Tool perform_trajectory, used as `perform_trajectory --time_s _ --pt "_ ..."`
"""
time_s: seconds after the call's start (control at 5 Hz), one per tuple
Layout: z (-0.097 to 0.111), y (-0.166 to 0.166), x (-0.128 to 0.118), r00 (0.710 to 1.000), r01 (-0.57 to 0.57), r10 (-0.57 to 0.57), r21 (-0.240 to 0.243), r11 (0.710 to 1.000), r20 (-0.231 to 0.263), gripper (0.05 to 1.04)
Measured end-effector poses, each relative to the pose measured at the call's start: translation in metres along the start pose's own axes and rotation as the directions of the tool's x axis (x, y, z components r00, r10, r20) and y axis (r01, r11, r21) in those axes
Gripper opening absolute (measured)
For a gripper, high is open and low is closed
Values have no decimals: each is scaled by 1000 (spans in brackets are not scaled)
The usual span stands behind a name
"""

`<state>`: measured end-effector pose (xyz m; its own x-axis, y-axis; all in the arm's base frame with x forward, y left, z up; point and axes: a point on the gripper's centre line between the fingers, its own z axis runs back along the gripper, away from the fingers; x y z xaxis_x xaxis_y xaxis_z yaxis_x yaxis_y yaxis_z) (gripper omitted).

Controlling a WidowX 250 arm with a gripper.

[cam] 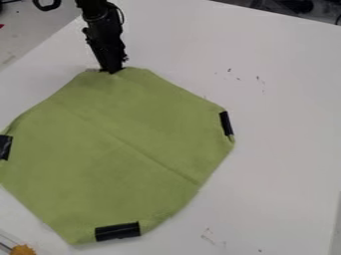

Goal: Fold the cloth from top left to the middle

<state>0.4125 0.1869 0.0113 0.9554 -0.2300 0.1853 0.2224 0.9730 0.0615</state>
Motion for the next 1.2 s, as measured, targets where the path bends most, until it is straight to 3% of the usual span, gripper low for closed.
perform_trajectory --time_s 0.2,0.4,0.6,0.8,1.2 --pt "0 -1 -2 1000 11 -11 0 1000 13 92" --pt "2 1 1 999 37 -37 9 999 26 57" --pt "16 7 6 995 62 -68 80 995 70 55" --pt "40 -4 10 987 35 -54 124 992 149 55" --pt "60 -45 -22 979 -60 34 127 990 200 55"
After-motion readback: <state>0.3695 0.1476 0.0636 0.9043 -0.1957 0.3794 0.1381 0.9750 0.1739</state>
